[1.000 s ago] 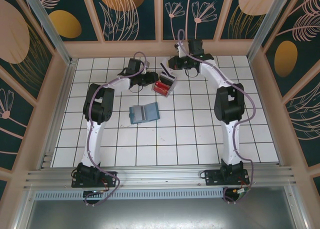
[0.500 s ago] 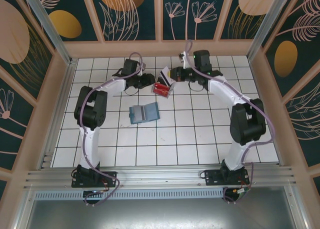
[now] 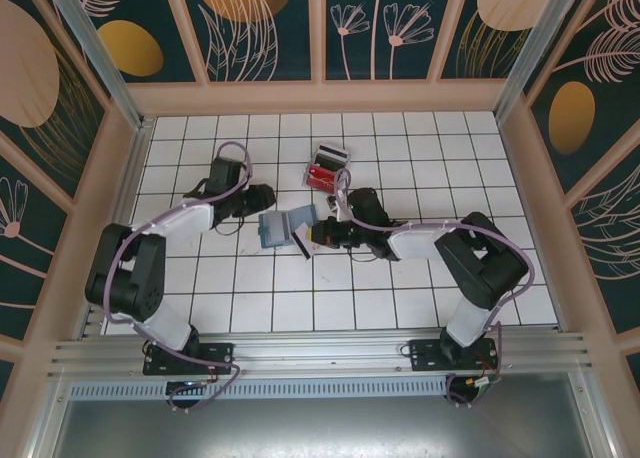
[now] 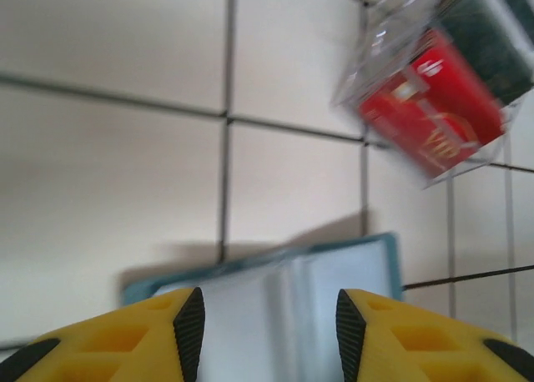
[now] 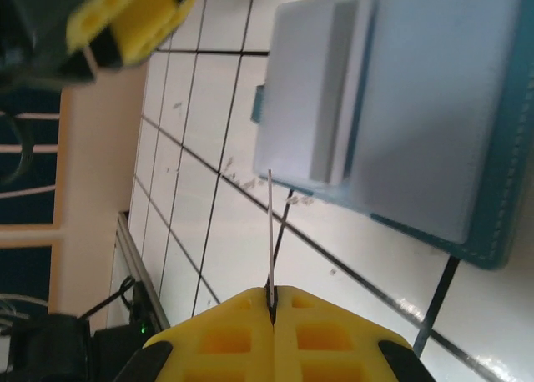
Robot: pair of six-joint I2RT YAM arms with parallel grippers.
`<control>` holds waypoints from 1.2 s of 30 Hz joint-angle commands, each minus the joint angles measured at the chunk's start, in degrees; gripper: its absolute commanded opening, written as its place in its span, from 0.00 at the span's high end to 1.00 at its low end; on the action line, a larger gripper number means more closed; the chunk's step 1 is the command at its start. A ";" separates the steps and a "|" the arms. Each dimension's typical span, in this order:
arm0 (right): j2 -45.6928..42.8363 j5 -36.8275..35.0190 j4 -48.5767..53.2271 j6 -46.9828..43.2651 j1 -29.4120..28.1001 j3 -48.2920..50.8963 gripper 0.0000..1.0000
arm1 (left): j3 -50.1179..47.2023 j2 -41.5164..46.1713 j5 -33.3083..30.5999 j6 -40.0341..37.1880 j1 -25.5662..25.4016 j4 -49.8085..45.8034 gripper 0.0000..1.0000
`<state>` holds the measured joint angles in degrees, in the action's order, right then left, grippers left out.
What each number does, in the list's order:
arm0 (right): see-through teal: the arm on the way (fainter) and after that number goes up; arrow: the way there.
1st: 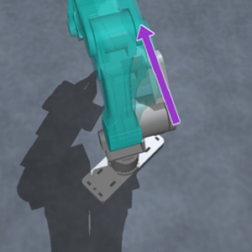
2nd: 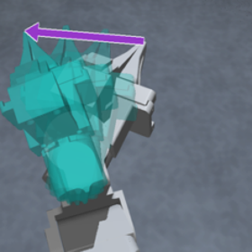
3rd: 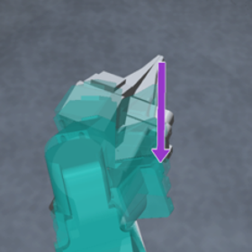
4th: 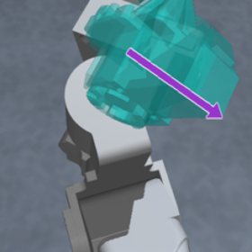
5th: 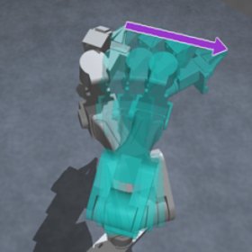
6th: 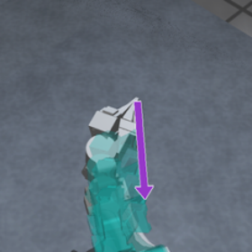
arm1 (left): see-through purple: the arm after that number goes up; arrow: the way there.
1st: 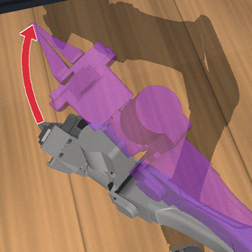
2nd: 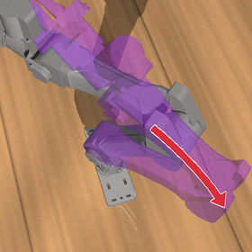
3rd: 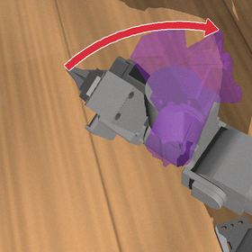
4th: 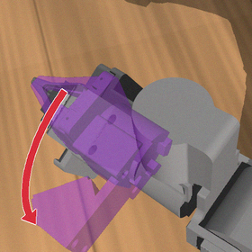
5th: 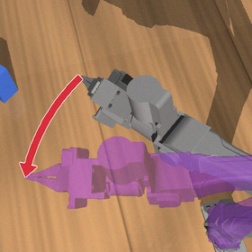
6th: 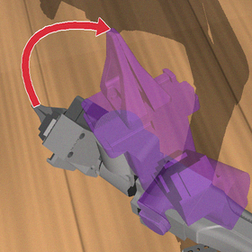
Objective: Put the credit cards into the card holder
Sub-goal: Insert the credit card into the card slot.
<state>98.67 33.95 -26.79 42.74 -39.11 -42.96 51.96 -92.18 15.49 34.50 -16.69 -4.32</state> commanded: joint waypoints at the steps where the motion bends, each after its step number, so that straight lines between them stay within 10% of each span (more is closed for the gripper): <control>1: 2.06 -4.42 -8.66 4.82 -0.46 -0.51 1.00 | -4.07 1.67 -3.23 -1.25 0.33 -1.02 0.52; 36: 19.29 -3.96 -7.89 7.33 0.53 -13.63 1.00 | -9.05 -8.53 0.51 -0.14 0.56 4.63 0.70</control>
<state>116.25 29.02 -33.71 49.91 -38.15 -55.24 45.06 -96.40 11.68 33.65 -15.09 -3.18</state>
